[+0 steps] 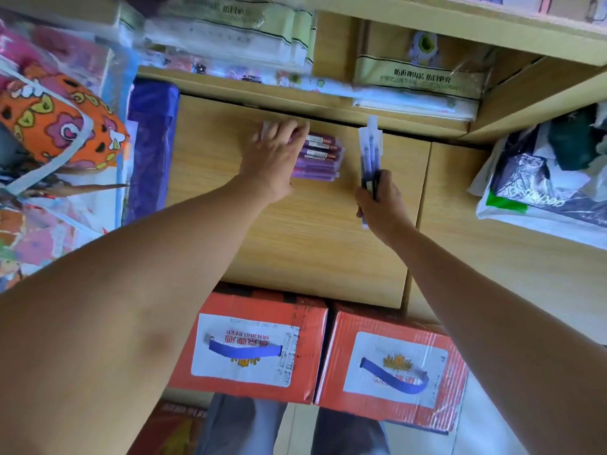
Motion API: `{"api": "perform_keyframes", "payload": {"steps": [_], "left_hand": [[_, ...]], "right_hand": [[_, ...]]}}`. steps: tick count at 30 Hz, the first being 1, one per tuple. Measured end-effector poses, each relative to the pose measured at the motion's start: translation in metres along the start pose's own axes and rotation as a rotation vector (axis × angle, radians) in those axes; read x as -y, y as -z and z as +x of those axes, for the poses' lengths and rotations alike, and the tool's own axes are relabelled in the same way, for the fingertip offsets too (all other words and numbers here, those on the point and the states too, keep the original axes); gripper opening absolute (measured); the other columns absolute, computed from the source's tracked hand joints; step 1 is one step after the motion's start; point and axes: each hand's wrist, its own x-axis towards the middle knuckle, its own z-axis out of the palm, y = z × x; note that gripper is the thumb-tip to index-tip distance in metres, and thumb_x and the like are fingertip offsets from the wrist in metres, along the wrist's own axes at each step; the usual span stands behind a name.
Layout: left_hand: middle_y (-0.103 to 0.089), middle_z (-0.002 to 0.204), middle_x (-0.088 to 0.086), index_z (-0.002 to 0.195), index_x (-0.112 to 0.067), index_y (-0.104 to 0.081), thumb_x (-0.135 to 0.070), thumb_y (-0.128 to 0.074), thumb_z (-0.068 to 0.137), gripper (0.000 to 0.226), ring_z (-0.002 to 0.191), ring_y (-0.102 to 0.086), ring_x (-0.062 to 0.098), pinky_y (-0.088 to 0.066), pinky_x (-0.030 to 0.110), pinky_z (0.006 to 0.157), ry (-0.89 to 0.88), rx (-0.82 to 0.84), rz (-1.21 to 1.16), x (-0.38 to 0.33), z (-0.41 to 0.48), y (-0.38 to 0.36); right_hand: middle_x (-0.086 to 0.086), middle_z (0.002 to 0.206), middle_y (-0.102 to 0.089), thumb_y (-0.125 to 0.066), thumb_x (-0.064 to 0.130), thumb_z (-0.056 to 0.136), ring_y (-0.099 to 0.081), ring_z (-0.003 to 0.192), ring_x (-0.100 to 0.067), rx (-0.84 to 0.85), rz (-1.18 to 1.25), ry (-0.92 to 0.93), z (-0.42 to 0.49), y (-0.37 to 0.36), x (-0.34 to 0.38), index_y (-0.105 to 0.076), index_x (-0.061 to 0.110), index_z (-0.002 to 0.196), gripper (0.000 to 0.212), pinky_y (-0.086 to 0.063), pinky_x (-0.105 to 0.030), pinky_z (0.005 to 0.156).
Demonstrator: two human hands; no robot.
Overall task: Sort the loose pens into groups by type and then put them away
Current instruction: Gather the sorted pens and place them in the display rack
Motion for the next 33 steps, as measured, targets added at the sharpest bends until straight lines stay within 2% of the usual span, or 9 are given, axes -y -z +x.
{"api": "perform_keyframes", "payload": {"steps": [7, 9, 12, 17, 20, 24, 28, 31, 33], "left_hand": [[-0.028, 0.149, 0.008, 0.146, -0.019, -0.031, -0.001, -0.063, 0.08, 0.075, 0.141, -0.021, 0.031, -0.007, 0.052, 0.117, -0.317, -0.001, 0.115, -0.013, -0.029, -0.01], [-0.02, 0.156, 0.006, 0.148, -0.025, -0.028, -0.004, -0.063, 0.083, 0.076, 0.147, -0.012, 0.026, 0.007, 0.048, 0.117, -0.456, 0.027, 0.168, -0.013, -0.04, -0.015], [-0.002, 0.161, 0.004, 0.15, -0.034, -0.017, -0.004, -0.062, 0.085, 0.085, 0.149, 0.004, 0.023, 0.008, 0.049, 0.119, -0.544, 0.093, 0.231, -0.01, -0.052, -0.026], [0.014, 0.16, 0.004, 0.152, -0.035, 0.0, 0.005, -0.058, 0.084, 0.098, 0.147, 0.012, 0.025, 0.008, 0.049, 0.119, -0.475, 0.03, 0.245, -0.008, -0.069, -0.038], [-0.015, 0.159, 0.015, 0.152, -0.024, -0.024, 0.006, -0.062, 0.074, 0.091, 0.146, -0.015, 0.035, -0.013, 0.053, 0.119, -0.344, -0.141, 0.151, -0.008, -0.076, -0.045], [-0.039, 0.144, 0.018, 0.143, -0.017, -0.04, -0.004, -0.071, 0.061, 0.089, 0.129, -0.041, 0.04, -0.034, 0.052, 0.107, 0.102, -0.306, -0.013, -0.014, -0.088, -0.046], [-0.025, 0.147, 0.014, 0.15, -0.021, -0.021, -0.024, -0.073, 0.072, 0.094, 0.131, -0.032, 0.033, -0.039, 0.044, 0.101, 0.539, -0.247, -0.348, -0.024, -0.099, -0.037], [-0.032, 0.138, 0.014, 0.14, -0.006, -0.028, -0.054, -0.071, 0.073, 0.093, 0.125, -0.035, 0.031, -0.044, 0.045, 0.093, 0.865, -0.086, -0.473, -0.035, -0.098, -0.034], [-0.038, 0.135, 0.014, 0.133, -0.001, -0.033, -0.061, -0.071, 0.071, 0.094, 0.125, -0.038, 0.03, -0.043, 0.041, 0.093, 0.937, 0.003, -0.561, -0.041, -0.095, -0.04]], "right_hand": [[-0.012, 0.08, -0.054, -0.052, 0.015, 0.094, -0.05, 0.051, -0.014, -0.027, -0.017, -0.05, -0.015, -0.003, -0.012, -0.038, 0.009, 0.1, 0.016, -0.036, -0.014, 0.037], [-0.011, 0.077, -0.053, -0.052, 0.015, 0.094, -0.05, 0.05, -0.014, -0.015, -0.026, -0.073, -0.021, -0.005, -0.016, -0.038, 0.009, 0.099, 0.016, -0.037, -0.016, 0.036], [-0.01, 0.076, -0.054, -0.05, 0.016, 0.095, -0.05, 0.051, -0.013, 0.023, -0.052, -0.091, -0.03, -0.009, -0.021, -0.039, 0.008, 0.101, 0.015, -0.037, -0.015, 0.036], [-0.011, 0.078, -0.055, -0.05, 0.015, 0.094, -0.051, 0.052, -0.013, 0.043, -0.076, -0.107, -0.039, -0.015, -0.025, -0.041, 0.005, 0.107, 0.019, -0.036, -0.013, 0.036], [-0.009, 0.078, -0.053, -0.049, 0.015, 0.095, -0.05, 0.054, -0.014, 0.061, -0.069, -0.123, -0.041, -0.016, -0.023, -0.039, 0.007, 0.105, 0.017, -0.036, -0.014, 0.034], [-0.005, 0.076, -0.052, -0.05, 0.018, 0.096, -0.05, 0.054, -0.014, 0.081, -0.066, -0.112, -0.043, -0.018, -0.02, -0.037, 0.01, 0.103, 0.016, -0.036, -0.014, 0.034], [-0.002, 0.075, -0.051, -0.05, 0.02, 0.097, -0.051, 0.054, -0.012, 0.103, -0.081, -0.108, -0.047, -0.018, -0.018, -0.037, 0.012, 0.103, 0.016, -0.036, -0.012, 0.034], [-0.002, 0.076, -0.051, -0.05, 0.021, 0.097, -0.051, 0.054, -0.012, 0.11, -0.097, -0.102, -0.047, -0.017, -0.019, -0.037, 0.013, 0.103, 0.016, -0.036, -0.012, 0.034], [-0.002, 0.075, -0.052, -0.05, 0.021, 0.097, -0.051, 0.054, -0.012, 0.121, -0.109, -0.097, -0.047, -0.016, -0.019, -0.038, 0.013, 0.104, 0.016, -0.036, -0.012, 0.034]]}}
